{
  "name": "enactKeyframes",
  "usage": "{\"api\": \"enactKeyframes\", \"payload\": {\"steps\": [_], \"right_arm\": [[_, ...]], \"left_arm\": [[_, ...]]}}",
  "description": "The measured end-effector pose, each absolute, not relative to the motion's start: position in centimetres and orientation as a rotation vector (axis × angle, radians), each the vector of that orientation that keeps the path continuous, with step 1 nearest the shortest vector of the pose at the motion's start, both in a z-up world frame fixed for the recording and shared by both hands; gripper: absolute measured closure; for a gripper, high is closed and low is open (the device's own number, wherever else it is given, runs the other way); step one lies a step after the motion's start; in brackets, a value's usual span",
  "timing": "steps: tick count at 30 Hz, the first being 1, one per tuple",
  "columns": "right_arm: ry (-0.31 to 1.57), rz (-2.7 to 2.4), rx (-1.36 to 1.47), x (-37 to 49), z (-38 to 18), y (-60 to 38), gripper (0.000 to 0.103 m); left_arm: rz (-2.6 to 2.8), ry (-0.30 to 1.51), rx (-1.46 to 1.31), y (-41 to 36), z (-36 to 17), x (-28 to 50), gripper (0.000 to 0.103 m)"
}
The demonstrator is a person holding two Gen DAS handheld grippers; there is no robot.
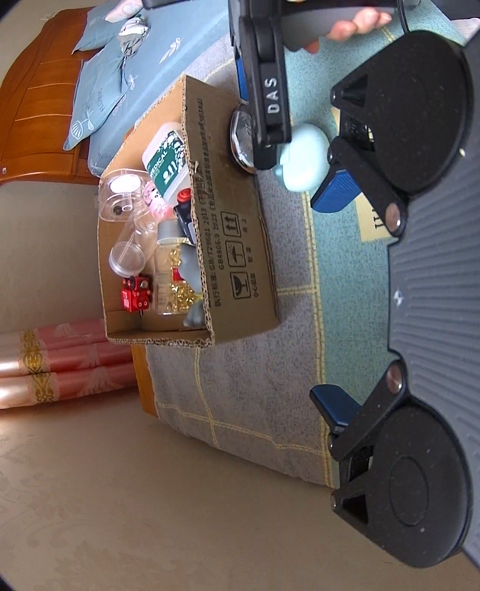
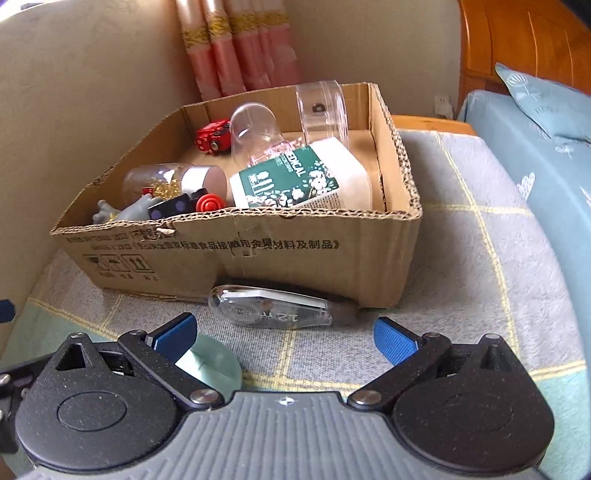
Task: Organize rigid objects
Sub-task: 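Drop the capsule bottle into the box while the right lowers the pink bottle in, then grasp the mint-green round case with the left while the right grasps the silver tape dispenser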
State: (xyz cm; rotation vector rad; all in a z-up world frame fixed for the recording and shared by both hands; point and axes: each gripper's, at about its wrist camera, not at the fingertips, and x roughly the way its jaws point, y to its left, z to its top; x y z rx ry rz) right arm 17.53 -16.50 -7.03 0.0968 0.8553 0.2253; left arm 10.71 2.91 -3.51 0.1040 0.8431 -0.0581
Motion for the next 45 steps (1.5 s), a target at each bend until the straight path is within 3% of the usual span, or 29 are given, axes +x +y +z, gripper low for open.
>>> {"api": "enactKeyframes", "payload": {"steps": [17,29,39,43,45], "right_arm": [[0.823,0.079,-0.059,16.1,-8.2,-20.0,0.0],[0.754,0.205,-0.1,13.9,-8.7,-22.6,0.0],[0.733,0.203,-0.098,13.3,-8.9,-22.7,0.0],[0.727,0.2,-0.097,13.2,-8.9,-22.7,0.0],[0.722,0.202,-0.098,13.1,-9.0,-22.7,0.0]], "left_arm": [[-0.205,0.849,0.127,-0.4,-4.3,11.3,0.004],[-0.297,0.92,0.075,-3.8,-7.7,14.5,0.004],[-0.198,0.902,0.083,-2.6,-8.5,14.2,0.002],[-0.219,0.88,0.081,-3.4,-8.5,14.0,0.006],[-0.234,0.857,0.097,-4.0,-8.4,13.9,0.018]]}}
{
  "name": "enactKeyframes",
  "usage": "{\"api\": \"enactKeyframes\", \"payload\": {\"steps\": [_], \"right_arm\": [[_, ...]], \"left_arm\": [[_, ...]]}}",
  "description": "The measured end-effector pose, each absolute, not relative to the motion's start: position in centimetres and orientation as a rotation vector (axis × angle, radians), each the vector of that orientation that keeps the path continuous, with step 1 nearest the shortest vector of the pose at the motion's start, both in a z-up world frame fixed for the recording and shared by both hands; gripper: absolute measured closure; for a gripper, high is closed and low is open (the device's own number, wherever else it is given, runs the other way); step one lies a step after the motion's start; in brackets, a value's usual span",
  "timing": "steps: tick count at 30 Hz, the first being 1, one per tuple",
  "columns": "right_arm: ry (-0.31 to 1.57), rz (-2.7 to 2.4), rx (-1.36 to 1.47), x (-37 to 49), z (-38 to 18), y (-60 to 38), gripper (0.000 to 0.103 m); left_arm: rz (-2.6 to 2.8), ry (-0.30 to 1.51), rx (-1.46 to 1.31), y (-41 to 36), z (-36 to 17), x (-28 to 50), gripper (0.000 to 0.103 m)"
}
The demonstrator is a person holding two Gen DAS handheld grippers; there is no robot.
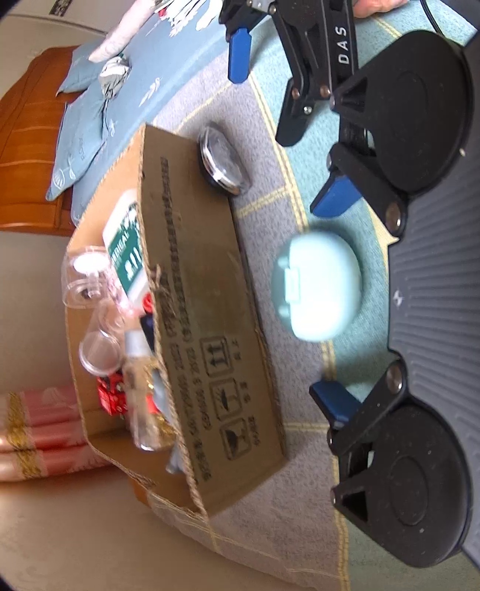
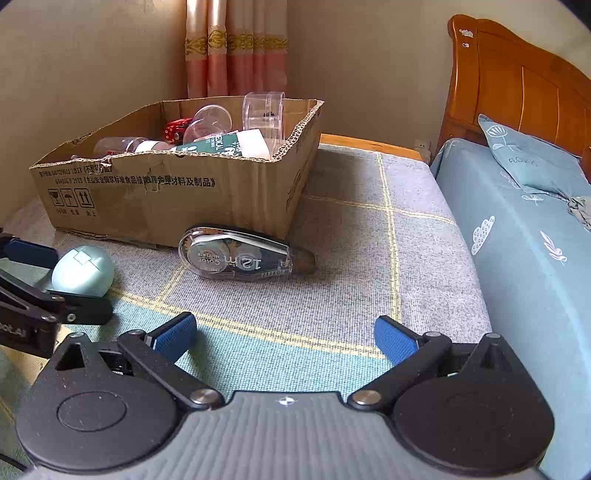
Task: Organize rigid objects
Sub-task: 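Grasp the mint-green round case with the left while the right grasps the silver tape dispenser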
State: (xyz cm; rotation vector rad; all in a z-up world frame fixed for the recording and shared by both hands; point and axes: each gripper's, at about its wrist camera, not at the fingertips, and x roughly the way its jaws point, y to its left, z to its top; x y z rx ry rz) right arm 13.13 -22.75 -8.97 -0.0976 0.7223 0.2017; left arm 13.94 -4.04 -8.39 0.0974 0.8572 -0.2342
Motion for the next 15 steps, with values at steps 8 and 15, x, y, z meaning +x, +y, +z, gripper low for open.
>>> {"api": "enactKeyframes", "payload": {"steps": [8,15], "right_arm": [[0.717,0.193,-0.095,13.0,-9.0,-22.5,0.0],[0.72,0.251,-0.118,14.0,-8.9,-20.4,0.0]], "left_arm": [[-0.259,0.837,0.085,-3.8,-7.9,13.8,0.043],[-0.211,0.839,0.073,-1.4,-7.9,13.6,0.043]]}}
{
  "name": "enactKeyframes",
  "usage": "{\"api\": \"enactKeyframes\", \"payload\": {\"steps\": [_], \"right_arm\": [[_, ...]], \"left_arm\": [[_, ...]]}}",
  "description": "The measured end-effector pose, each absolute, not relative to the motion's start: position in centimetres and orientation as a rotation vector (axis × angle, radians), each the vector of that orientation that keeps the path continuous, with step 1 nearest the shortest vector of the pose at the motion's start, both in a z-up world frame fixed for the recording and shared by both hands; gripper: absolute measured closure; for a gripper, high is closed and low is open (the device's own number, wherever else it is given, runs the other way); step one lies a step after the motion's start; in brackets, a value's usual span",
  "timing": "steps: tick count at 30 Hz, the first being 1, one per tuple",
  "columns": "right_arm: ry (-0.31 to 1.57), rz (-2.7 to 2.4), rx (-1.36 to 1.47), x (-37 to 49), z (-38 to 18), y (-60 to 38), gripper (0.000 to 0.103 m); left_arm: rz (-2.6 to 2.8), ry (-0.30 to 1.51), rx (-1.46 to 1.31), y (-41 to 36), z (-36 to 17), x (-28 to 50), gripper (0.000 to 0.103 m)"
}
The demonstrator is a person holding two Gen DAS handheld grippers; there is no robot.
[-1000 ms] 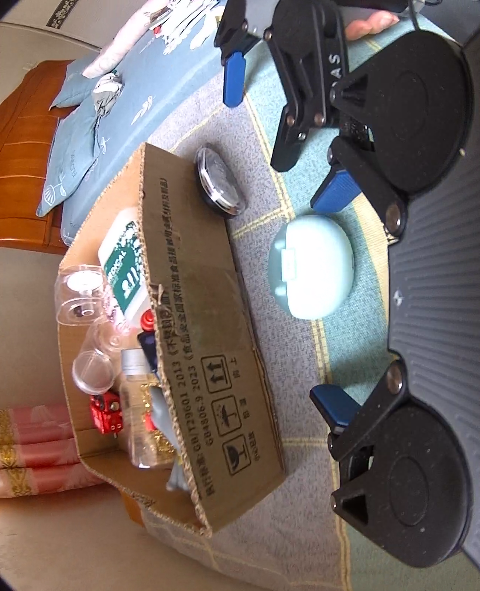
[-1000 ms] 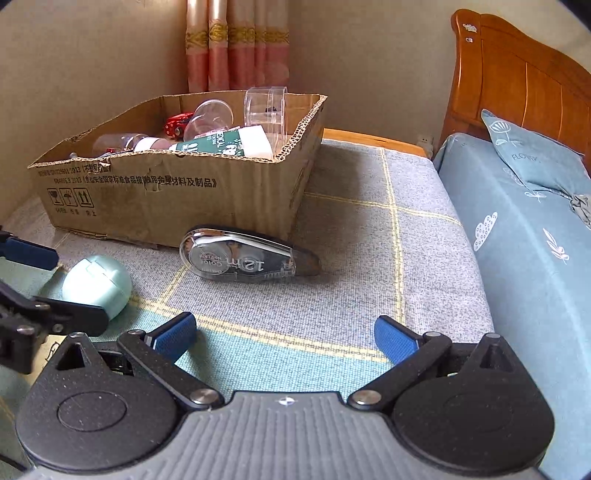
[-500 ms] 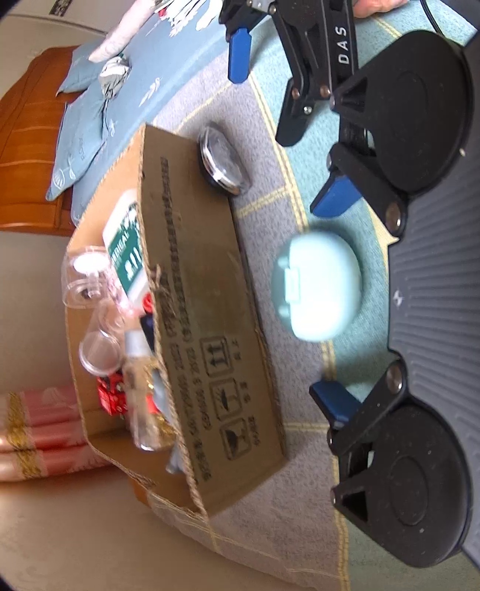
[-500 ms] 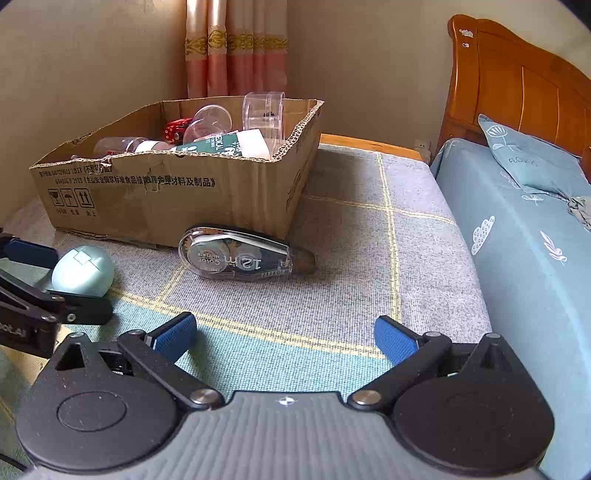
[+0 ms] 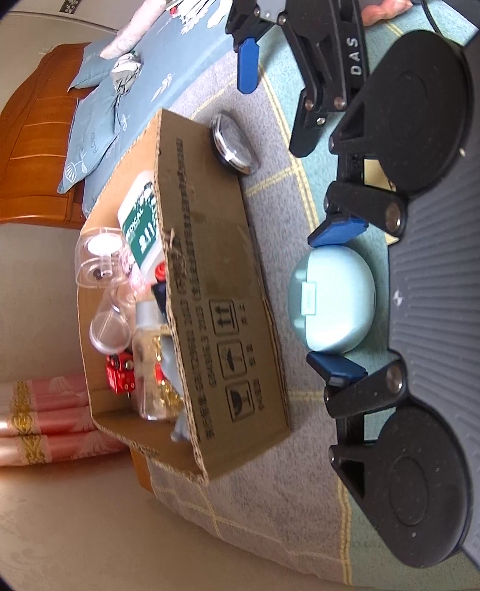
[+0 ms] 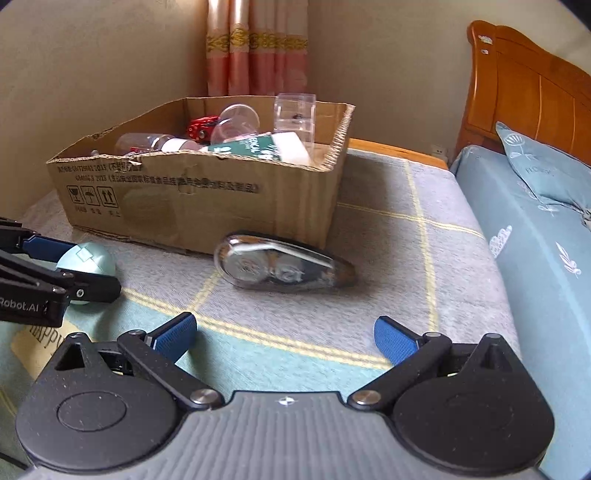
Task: Organize rigid objects
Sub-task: 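Grasp the mint-green round case with the left while the right grasps the silver tape dispenser, then carry the green case into the box while the right drops the tape dispenser in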
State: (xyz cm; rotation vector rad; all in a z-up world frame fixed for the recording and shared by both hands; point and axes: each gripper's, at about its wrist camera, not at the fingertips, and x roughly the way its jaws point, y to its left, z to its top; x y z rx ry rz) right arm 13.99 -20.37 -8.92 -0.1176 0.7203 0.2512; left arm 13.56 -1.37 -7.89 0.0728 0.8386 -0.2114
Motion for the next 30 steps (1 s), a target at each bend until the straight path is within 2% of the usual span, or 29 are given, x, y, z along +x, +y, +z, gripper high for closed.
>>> {"api": "enactKeyframes", "payload": {"steps": [16,21,30], "right_arm": [[0.719,0.198,-0.086,17.3,-8.9,-18.7,0.0],[0.702,0.204,-0.079,17.0,-8.3,-18.5,0.011],[0.701,0.249,-0.104,15.8,-7.2,-18.5,0.011]], "left_arm": [[-0.232,0.835,0.08,-0.6,-7.9,13.5,0.042],[-0.231,0.835,0.079,-0.6,-7.9,13.5,0.042],[-0.248,0.854,0.096,-0.5,-7.8,13.7,0.043]]}}
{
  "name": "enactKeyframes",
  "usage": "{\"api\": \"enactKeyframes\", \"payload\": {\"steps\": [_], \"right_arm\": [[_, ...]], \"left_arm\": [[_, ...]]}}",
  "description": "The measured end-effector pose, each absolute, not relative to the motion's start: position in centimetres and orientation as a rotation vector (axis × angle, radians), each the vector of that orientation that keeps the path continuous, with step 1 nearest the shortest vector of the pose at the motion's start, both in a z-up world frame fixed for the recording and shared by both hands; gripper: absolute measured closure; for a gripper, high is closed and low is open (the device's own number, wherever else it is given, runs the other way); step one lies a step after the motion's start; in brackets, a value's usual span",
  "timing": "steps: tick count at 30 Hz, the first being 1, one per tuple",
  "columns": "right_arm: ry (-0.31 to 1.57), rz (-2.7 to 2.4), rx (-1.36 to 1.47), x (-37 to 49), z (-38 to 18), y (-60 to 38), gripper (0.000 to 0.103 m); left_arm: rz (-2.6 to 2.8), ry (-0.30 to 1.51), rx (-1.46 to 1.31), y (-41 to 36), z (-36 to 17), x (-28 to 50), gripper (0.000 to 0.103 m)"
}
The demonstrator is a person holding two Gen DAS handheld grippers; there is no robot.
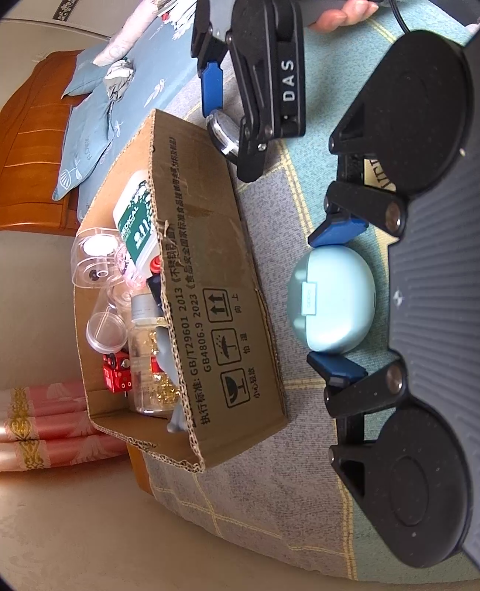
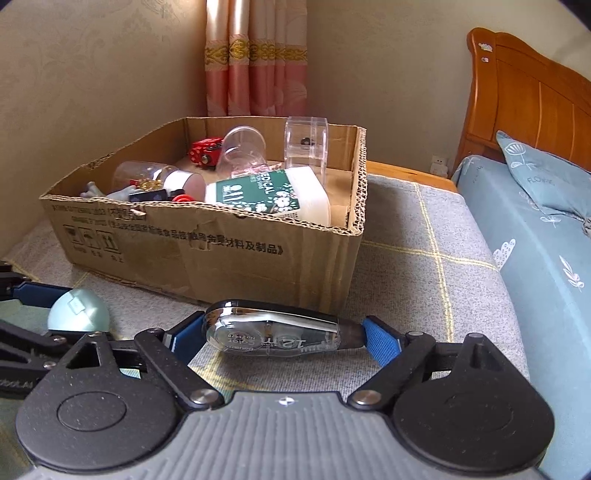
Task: Organize rigid objects
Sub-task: 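Carry the green case into the box while the right drops the tape dispenser in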
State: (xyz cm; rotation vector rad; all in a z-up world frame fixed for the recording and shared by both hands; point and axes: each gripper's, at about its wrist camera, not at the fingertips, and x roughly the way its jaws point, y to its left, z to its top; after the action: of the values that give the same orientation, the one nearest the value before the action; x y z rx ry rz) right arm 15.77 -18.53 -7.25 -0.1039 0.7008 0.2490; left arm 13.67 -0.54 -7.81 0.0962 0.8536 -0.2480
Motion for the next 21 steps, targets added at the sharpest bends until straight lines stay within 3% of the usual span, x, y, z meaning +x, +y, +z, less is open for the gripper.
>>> {"api": "enactKeyframes", "payload": {"steps": [11,21], "right_arm": [[0.687,0.362,-0.217,13.2,-4.5,-19.4,0.011],[0.666,0.442,-0.191,13.5,-0.7,-20.5,0.011]], "left_arm": [[-0.317,0.886,0.145,-0.2,-6.8,12.8,0.043],[-0.374,0.841,0.155,-0.1,-2.6,12.2,0.043]]}}
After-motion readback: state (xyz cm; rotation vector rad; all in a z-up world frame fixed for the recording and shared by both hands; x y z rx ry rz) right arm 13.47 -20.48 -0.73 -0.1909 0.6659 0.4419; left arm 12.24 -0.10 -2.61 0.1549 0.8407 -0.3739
